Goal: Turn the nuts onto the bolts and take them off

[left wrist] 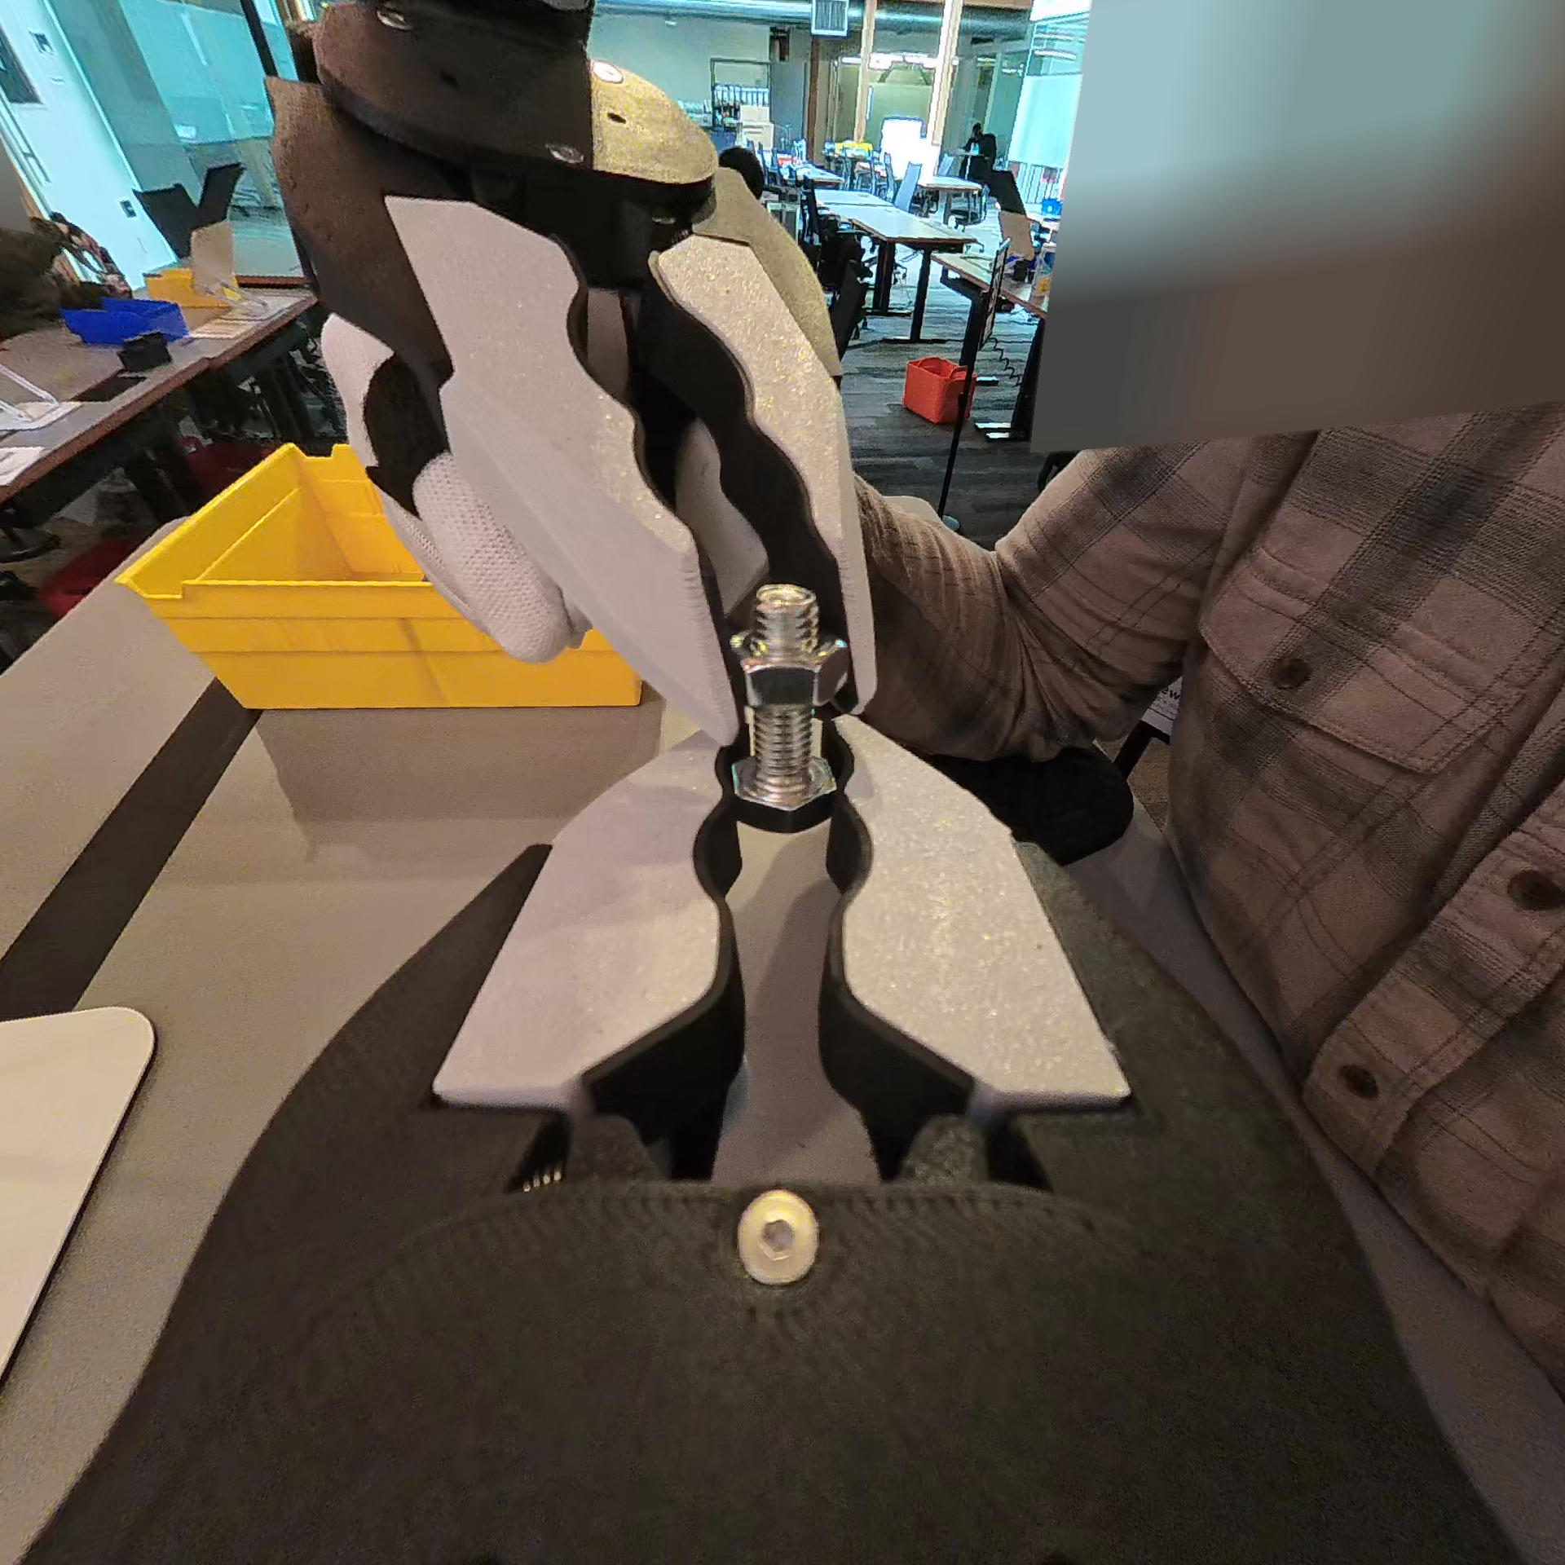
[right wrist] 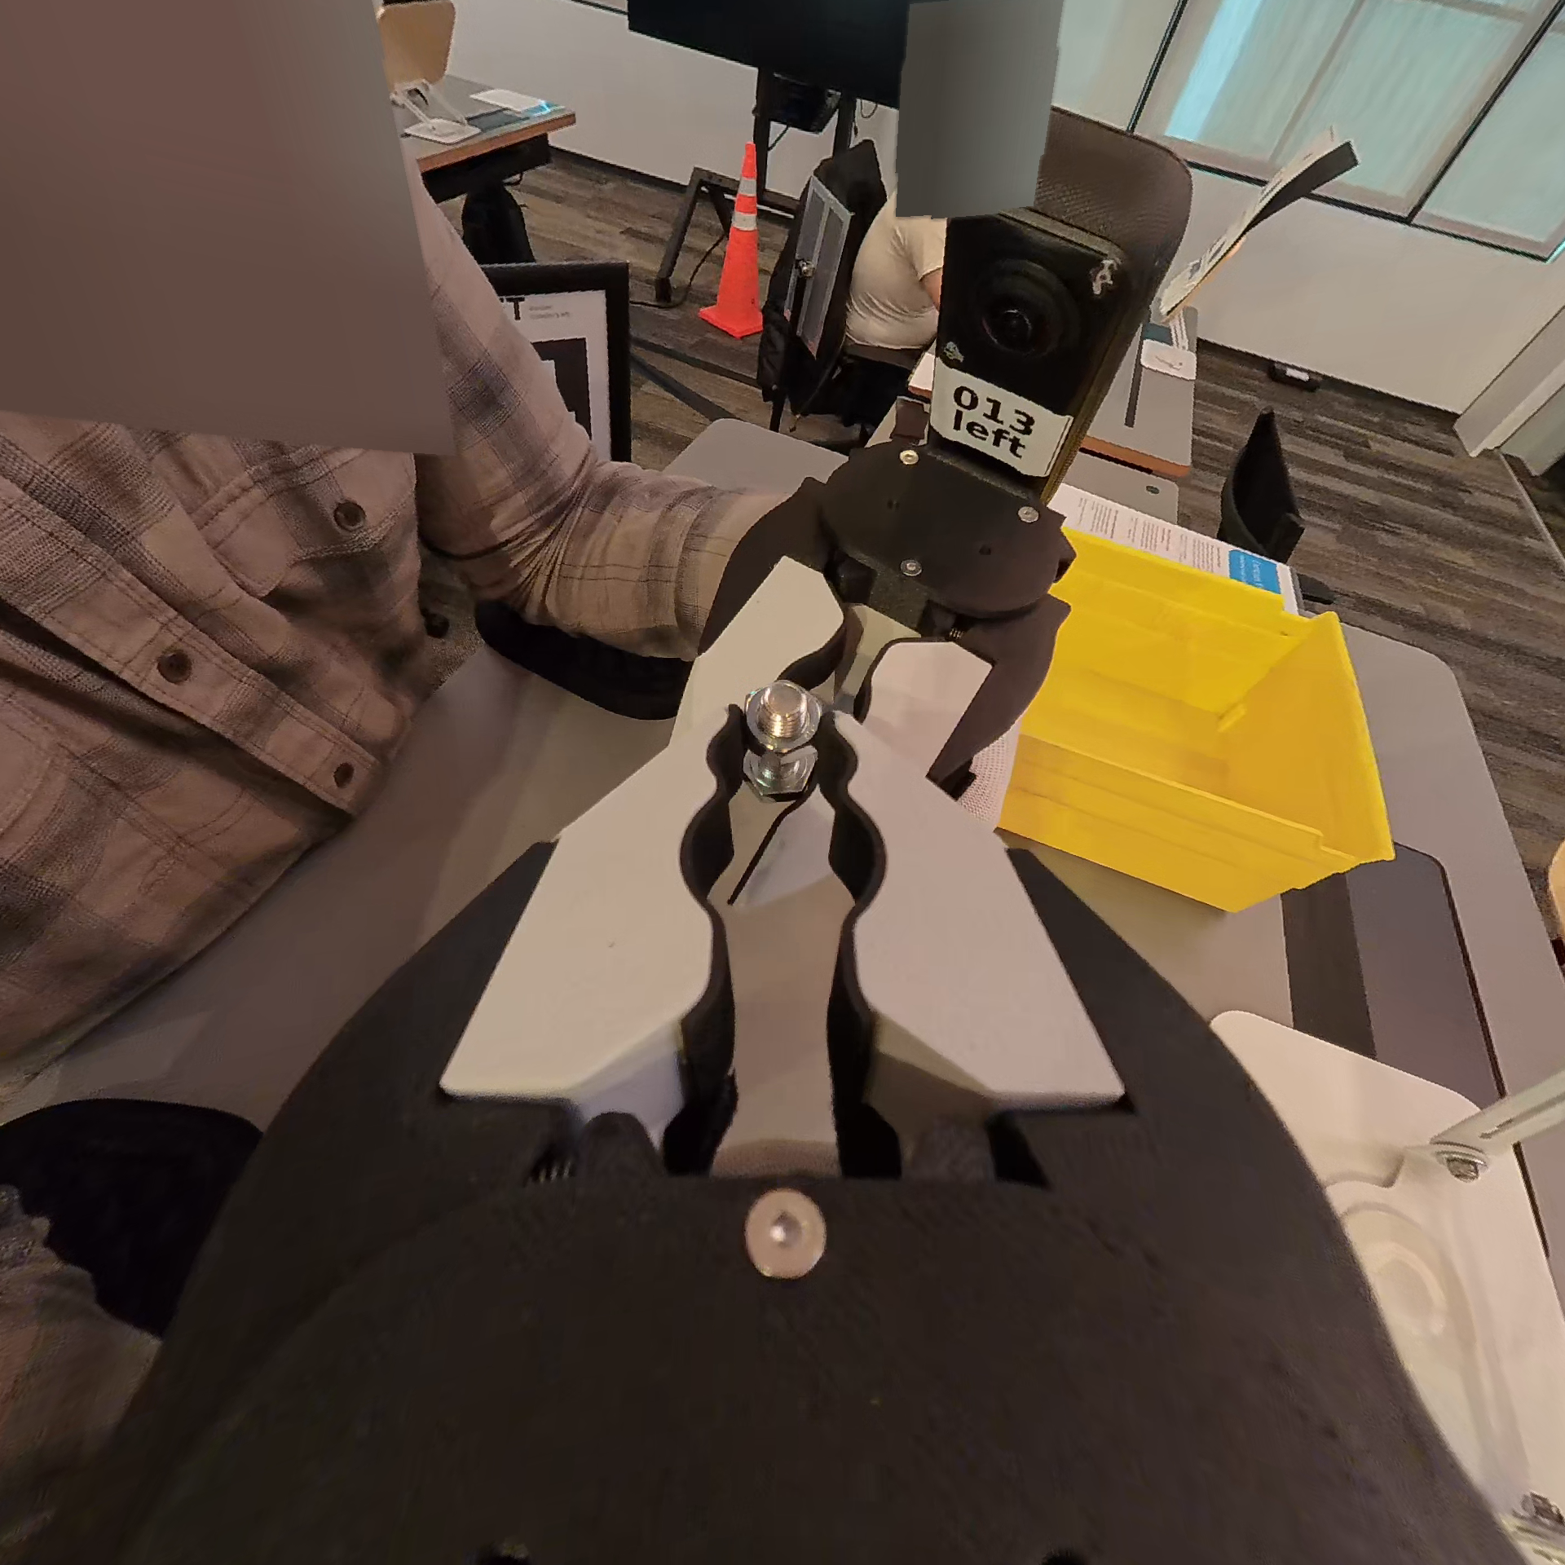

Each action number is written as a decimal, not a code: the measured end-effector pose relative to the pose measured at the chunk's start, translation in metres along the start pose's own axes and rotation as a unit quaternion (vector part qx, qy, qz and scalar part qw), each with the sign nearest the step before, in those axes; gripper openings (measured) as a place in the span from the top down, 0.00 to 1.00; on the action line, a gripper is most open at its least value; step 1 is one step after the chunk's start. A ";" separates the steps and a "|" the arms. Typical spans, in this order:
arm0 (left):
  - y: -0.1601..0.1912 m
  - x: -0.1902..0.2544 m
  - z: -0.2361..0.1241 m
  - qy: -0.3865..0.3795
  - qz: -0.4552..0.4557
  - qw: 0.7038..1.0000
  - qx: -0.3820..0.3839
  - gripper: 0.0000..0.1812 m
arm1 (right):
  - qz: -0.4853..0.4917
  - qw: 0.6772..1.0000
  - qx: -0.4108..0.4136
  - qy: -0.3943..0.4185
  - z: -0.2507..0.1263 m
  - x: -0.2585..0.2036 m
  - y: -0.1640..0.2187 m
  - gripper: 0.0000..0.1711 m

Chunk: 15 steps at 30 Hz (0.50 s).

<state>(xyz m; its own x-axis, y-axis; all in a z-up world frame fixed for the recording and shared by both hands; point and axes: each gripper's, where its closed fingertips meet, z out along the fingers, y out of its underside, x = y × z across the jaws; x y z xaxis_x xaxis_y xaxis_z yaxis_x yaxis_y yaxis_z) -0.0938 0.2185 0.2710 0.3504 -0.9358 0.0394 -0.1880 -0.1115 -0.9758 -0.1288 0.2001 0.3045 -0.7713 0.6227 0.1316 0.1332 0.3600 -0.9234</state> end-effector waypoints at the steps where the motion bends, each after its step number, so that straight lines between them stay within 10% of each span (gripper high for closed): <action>1: 0.000 0.001 0.000 0.002 0.000 1.000 0.001 0.91 | 0.000 1.000 0.001 -0.001 0.000 0.000 0.000 0.91; 15: -0.003 -0.004 -0.001 -0.015 0.007 1.000 0.010 0.92 | 0.002 1.000 -0.001 0.007 -0.002 0.001 0.000 0.91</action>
<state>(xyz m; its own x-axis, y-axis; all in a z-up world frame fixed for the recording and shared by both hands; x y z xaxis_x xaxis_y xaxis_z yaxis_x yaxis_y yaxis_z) -0.0957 0.2222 0.2742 0.3745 -0.9271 0.0188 -0.1755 -0.0907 -0.9803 -0.1283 0.2024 0.3056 -0.7616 0.6343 0.1324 0.1384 0.3589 -0.9231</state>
